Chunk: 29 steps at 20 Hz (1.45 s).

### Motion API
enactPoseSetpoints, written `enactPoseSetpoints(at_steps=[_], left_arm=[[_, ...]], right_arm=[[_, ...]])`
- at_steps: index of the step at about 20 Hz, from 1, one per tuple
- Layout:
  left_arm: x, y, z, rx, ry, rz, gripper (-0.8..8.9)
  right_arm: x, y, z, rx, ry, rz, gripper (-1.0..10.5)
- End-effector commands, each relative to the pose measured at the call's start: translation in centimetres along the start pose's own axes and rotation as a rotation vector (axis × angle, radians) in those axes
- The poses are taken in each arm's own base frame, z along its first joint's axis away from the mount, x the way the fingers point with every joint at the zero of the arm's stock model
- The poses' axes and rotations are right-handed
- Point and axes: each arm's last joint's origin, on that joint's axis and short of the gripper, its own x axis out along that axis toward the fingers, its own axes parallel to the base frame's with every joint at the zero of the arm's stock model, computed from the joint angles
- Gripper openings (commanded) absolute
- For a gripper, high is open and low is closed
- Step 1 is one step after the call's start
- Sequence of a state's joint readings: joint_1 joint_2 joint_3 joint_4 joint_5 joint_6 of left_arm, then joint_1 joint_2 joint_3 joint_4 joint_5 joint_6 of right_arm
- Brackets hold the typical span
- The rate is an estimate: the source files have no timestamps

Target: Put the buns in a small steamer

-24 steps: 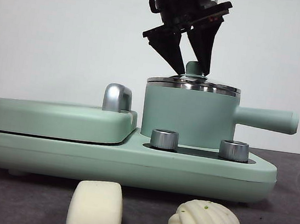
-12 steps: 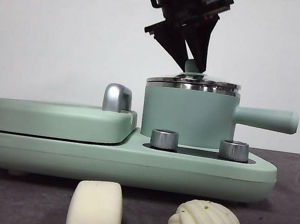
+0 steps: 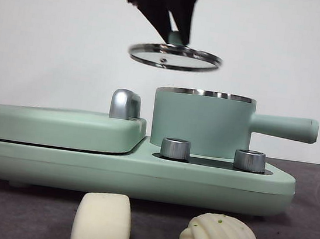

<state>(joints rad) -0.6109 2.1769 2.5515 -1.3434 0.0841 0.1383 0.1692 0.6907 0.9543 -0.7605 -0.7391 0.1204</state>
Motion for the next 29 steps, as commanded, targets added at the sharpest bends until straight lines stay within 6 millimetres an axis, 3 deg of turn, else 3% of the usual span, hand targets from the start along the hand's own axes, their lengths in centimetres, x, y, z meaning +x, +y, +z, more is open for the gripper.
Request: enactPoseSetpoints(at_steps=[1, 7, 12, 16, 23, 26, 29], left_arm=[[-3.5, 1.3, 0.2, -0.020, -0.101, 0.036, 1.19], [-5.0, 6.7, -1.2, -0.162, -0.097, 0.118, 1.19], [-5.9, 10.9, -2.6, -0.269, -0.097, 0.185, 1.19], [-6.5, 13.0, -3.6, -0.319, -0.097, 0.220, 1.19], [-6.7, 13.6, -3.8, -0.340, -0.098, 0.231, 1.19], [-6.7, 13.6, -3.8, -0.340, -0.098, 0.230, 1.19], [-6.7, 13.6, -3.8, -0.346, -0.099, 0.230, 1.19]], right_arm=[[1.7, 0.4, 0.7, 0.050, 0.072, 0.075, 4.5], [10.1, 2.6, -0.2, 0.087, 0.330, 0.143, 4.5], [17.3, 5.1, -3.5, 0.093, 0.568, 0.037, 4.5], [21.7, 6.1, -6.3, 0.091, 0.702, -0.075, 4.5], [26.0, 5.9, -11.2, 0.053, 0.880, -0.175, 4.3], [27.0, 5.7, -12.6, 0.019, 0.903, -0.212, 3.5], [27.5, 5.8, -12.9, -0.003, 0.878, -0.221, 1.9]])
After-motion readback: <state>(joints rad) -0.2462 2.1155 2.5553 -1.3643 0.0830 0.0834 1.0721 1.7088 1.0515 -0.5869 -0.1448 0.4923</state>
